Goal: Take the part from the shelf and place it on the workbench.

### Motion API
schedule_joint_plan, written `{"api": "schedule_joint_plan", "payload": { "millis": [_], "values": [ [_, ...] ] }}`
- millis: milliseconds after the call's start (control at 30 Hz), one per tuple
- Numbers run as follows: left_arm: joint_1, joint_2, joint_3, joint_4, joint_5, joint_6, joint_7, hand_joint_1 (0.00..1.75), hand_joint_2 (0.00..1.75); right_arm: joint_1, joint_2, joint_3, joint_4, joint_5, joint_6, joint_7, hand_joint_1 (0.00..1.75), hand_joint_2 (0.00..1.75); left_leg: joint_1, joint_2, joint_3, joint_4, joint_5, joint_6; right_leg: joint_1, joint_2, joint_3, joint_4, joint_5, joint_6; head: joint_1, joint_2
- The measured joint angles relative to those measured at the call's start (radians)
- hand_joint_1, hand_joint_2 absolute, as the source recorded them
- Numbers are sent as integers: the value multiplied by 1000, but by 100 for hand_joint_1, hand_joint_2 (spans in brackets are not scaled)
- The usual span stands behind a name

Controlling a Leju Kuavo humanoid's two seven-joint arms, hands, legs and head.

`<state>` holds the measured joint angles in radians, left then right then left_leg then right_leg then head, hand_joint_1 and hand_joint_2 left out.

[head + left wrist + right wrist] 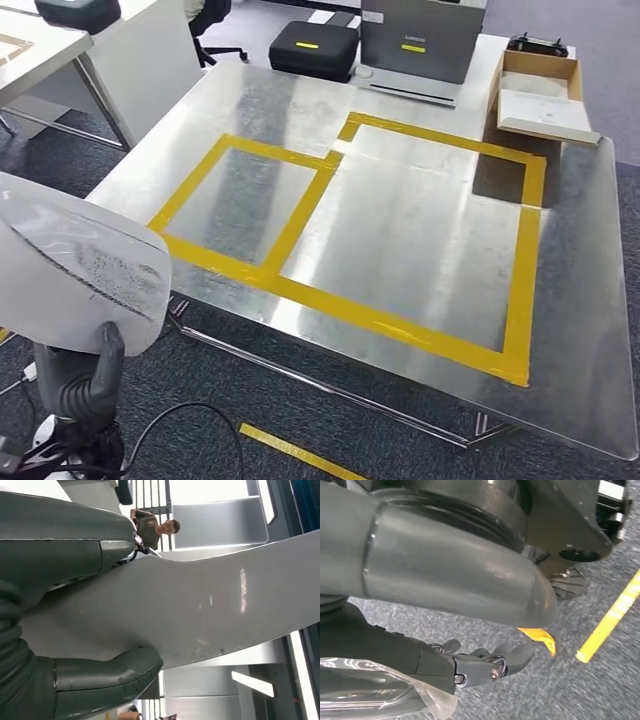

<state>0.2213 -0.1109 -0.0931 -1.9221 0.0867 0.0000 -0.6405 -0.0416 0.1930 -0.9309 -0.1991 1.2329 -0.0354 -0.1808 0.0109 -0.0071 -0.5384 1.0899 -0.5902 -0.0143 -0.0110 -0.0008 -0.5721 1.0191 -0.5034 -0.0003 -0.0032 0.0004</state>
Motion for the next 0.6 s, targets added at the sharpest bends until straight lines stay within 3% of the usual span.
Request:
{"api": "schedule_joint_plan", "payload": {
  "millis": [67,100,133,167,233,267,300,400,600],
  "values": [
    [2,0,-1,0,-3,4,0,175,175,0,0,0,0,0,3,0,0,0,0,1,-75,135,-45,-4,1,-1,12,-1,-10,-9,-2,0],
    [4,0,-2,0,-4,8,0,175,175,1,0,0,0,0,5,0,0,0,0,1,-112,189,-55,-5,2,-1,19,-1,-16,-10,-2,0],
    [5,0,-3,0,-5,11,0,175,175,3,0,0,0,-1,6,0,0,0,0,1,-135,214,-46,-4,3,0,27,0,-22,-10,-2,0],
    [6,1,-4,0,-6,15,0,175,175,4,0,-1,0,-2,7,1,0,0,0,1,-141,201,-15,-2,3,1,36,0,-28,-10,-2,0],
    [6,1,-5,0,-7,22,1,175,175,6,1,-1,0,-4,10,3,0,0,-2,1,-111,91,75,7,3,3,54,-1,-42,-6,-2,0],
    [6,1,-5,0,-9,27,3,175,175,6,2,-1,0,-5,11,5,0,0,-4,1,-91,35,106,12,5,4,61,1,-49,-1,-1,0],
    [6,1,-5,0,-15,34,6,175,175,6,3,-1,1,-5,13,8,0,0,-7,2,-75,-8,118,16,6,4,63,1,-55,4,-1,0],
    [7,2,-5,0,-46,61,12,175,175,6,6,-1,1,-6,14,15,0,0,-10,0,-61,-47,110,18,7,1,61,0,-60,11,2,0],
    [0,31,-3,1,-212,133,36,175,175,7,10,-2,1,-9,17,18,0,0,-11,-2,-61,-48,104,24,8,0,71,-16,-60,12,4,0]
  ]
}}
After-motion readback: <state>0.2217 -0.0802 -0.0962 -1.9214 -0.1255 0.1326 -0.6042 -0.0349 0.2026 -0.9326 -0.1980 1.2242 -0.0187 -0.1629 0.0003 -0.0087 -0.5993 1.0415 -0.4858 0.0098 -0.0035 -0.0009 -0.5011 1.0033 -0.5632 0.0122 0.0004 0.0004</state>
